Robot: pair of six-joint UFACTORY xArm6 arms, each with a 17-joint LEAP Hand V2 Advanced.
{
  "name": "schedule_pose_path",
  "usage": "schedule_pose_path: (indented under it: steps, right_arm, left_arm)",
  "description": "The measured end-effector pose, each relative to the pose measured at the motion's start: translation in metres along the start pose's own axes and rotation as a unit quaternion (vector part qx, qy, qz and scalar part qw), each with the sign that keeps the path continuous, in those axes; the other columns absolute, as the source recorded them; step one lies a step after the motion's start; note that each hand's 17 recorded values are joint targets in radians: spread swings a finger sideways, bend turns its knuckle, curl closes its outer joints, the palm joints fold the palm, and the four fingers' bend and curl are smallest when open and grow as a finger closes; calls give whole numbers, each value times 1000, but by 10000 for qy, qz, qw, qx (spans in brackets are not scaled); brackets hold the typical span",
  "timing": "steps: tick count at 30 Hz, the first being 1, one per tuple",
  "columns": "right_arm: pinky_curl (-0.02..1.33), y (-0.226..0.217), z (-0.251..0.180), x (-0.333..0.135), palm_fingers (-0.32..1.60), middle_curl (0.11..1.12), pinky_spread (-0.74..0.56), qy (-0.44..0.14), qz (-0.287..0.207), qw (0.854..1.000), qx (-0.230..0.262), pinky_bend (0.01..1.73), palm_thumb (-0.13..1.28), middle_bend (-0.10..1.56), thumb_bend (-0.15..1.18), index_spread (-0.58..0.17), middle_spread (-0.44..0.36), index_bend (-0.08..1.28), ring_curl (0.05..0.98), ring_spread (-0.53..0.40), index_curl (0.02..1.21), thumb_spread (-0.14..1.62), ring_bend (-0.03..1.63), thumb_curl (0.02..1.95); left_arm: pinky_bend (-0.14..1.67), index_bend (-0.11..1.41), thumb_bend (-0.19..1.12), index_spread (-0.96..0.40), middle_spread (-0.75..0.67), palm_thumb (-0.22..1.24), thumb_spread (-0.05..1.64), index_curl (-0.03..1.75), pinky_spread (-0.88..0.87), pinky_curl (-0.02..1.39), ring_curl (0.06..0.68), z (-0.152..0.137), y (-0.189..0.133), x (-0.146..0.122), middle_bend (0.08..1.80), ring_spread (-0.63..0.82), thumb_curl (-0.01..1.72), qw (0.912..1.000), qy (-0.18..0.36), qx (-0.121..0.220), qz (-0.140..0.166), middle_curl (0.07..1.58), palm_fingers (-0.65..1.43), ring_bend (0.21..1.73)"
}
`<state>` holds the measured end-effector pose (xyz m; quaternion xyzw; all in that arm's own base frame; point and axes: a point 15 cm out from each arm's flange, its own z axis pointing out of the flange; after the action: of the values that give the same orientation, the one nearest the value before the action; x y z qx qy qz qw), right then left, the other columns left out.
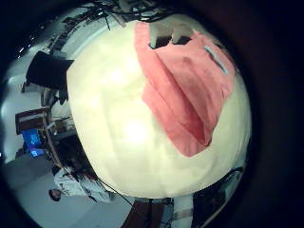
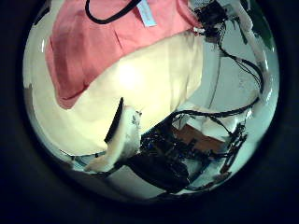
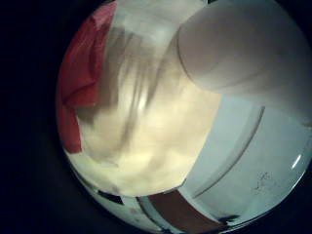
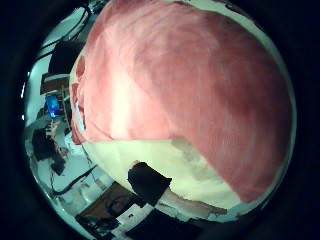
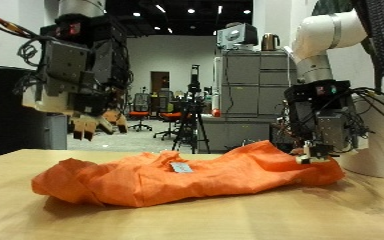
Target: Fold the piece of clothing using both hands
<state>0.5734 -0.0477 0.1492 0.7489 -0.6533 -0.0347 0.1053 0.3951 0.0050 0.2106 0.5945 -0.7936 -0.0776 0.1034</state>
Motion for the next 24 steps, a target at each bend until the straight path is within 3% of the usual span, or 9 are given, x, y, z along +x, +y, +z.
schedule_pose_path:
  steps: [6, 7, 11, 16, 19, 24]
  right_arm:
    - [298, 2, 10, -11, 500, 359, 150, -5, -93, 9998, -154, 226, 104, 272, -33, -189, 58, 200, 282, 12, 308, 1011, 516, 254]
    - [289, 2, 11, -14, 641, 371, 134, -2, -116, 9998, -168, 218, 105, 317, -27, -191, 52, 216, 289, -9, 313, 1026, 564, 253]
    - [271, 11, 14, -14, 897, 397, 62, -22, -127, 9993, -350, 220, 177, 393, 0, -211, 17, 239, 314, -98, 340, 1103, 683, 259]
    - [301, 26, 11, -9, 1204, 445, -132, -22, -135, 9982, -592, 391, 362, 493, 73, -250, -42, 287, 361, -190, 389, 1263, 788, 274]
    - [327, 32, 6, -10, 1227, 471, -244, -9, -156, 9978, -650, 503, 552, 553, 161, -263, -69, 345, 379, -214, 424, 1321, 830, 314]
    - [350, 60, -1, -10, 1197, 509, -361, -49, -244, 9940, -1063, 616, 733, 645, 223, -279, -97, 412, 404, -236, 471, 1350, 901, 366]
  left_arm:
    - [314, 164, -6, 97, 218, 423, 1410, 298, 487, 319, 235, 30, -5, 2, 192, 500, 229, 9994, 45, -343, 45, 312, 27, 408]
    - [311, 163, -6, 96, 216, 423, 1409, 298, 488, 319, 234, 31, -6, -1, 194, 500, 229, 9994, 39, -355, 32, 312, 27, 408]
    - [301, 164, -6, 95, 207, 423, 1409, 299, 489, 316, 231, 35, -4, -16, 199, 498, 228, 9988, -48, -490, -28, 318, 34, 404]
    - [286, 166, -6, 95, 183, 424, 1409, 301, 492, 311, 227, 43, 7, -37, 206, 496, 227, 9971, -158, -738, -123, 327, 50, 393]
    - [278, 163, -6, 95, 166, 424, 1409, 301, 498, 308, 225, 51, 14, -49, 207, 495, 227, 9955, -182, -906, -185, 332, 59, 390]
    - [266, 163, -6, 95, 157, 424, 1409, 301, 501, 309, 223, 60, 25, -65, 206, 495, 226, 9935, -212, -1093, -232, 338, 61, 380]
